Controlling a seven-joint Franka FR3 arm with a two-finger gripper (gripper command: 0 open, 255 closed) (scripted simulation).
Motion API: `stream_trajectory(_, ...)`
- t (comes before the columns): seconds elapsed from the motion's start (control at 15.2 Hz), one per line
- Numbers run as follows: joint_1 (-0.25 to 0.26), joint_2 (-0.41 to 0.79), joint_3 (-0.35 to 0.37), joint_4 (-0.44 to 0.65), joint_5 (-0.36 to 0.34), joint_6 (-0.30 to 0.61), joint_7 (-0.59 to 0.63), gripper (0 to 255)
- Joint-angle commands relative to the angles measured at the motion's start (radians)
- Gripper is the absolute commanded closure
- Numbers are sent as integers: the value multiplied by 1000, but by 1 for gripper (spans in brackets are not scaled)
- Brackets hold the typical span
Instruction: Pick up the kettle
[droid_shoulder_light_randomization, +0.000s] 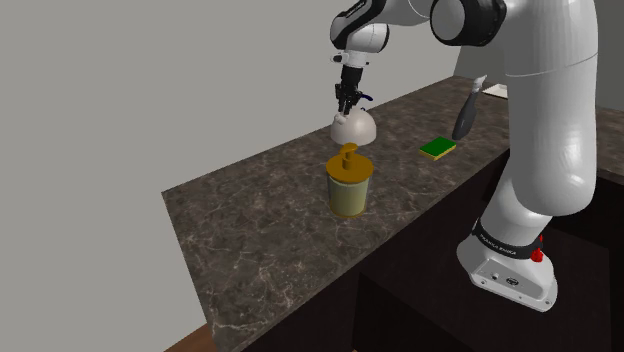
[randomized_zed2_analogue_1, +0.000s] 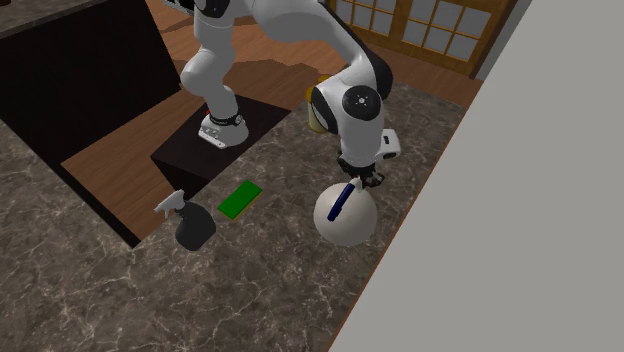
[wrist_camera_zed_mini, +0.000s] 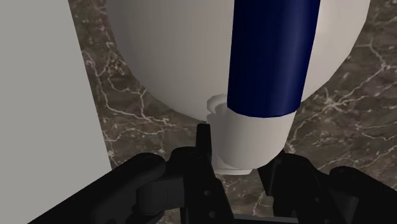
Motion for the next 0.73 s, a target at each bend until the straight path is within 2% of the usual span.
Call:
stream_trajectory(0.0, 0, 1, 0, -1, 0, 1, 0, 255)
stream_trajectory(0.4, 0, 2, 1, 1, 1, 0, 1, 255)
stream_trajectory(0.66, 3, -18, -7, 28, -17, -41, 19, 255)
